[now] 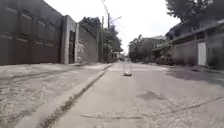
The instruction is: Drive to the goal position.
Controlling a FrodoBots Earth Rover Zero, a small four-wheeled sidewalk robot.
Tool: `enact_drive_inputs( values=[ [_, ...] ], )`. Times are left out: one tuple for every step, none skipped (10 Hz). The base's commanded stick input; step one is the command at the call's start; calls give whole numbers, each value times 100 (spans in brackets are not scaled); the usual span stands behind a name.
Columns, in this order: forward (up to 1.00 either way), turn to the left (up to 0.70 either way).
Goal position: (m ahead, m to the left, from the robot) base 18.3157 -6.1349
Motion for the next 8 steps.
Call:
enact_drive_inputs(
  values=[
    [100, 0],
    [100, 0],
    [100, 0],
    [100, 0],
    [100, 0],
    [100, -3],
    [100, -37],
    [100, -40]
  ],
)
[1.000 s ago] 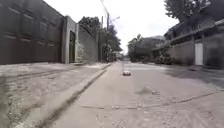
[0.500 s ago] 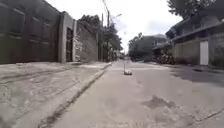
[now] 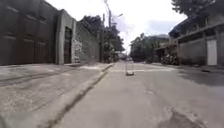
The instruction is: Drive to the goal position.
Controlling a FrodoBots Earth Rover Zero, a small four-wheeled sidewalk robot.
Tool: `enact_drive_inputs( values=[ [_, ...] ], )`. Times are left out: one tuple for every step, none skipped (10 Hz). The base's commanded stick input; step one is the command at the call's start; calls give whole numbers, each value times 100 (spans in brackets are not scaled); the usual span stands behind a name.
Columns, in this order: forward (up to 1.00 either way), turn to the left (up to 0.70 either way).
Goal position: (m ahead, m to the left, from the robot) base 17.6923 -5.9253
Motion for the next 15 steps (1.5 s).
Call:
enact_drive_inputs(
  values=[
    [100, -20],
    [100, 0],
    [100, -2],
    [100, -35],
    [100, -19],
    [100, -6],
    [100, 0],
    [100, -3],
    [100, -15],
    [100, -39],
    [100, 0],
    [100, 0],
    [100, -1],
    [100, -3],
    [100, -12]
  ],
)
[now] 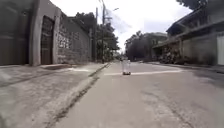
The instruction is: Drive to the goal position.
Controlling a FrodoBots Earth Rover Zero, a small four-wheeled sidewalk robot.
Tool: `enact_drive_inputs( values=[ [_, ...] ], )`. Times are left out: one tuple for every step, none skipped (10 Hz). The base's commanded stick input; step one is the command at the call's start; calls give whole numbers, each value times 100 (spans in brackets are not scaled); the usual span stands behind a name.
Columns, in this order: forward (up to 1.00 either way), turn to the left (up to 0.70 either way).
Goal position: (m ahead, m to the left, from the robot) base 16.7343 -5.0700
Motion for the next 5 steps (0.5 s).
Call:
enact_drive_inputs(
  values=[
    [100, -21],
    [100, 0],
    [100, 0],
    [100, 0],
    [100, 0]
  ],
)
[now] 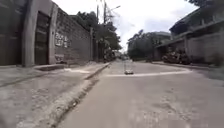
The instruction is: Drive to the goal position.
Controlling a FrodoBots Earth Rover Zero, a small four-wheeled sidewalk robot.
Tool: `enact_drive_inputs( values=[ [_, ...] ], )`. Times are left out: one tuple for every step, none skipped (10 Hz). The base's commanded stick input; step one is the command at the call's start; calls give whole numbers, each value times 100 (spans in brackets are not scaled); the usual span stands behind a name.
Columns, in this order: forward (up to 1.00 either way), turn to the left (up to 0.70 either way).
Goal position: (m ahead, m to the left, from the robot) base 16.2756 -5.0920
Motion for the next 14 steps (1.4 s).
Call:
enact_drive_inputs(
  values=[
    [100, 0],
    [100, 0],
    [100, 0],
    [100, -13],
    [100, -37],
    [100, -39],
    [100, -40],
    [100, -39],
    [100, -38],
    [100, -38],
    [100, -35],
    [100, 0],
    [100, 0],
    [100, 0]
  ],
)
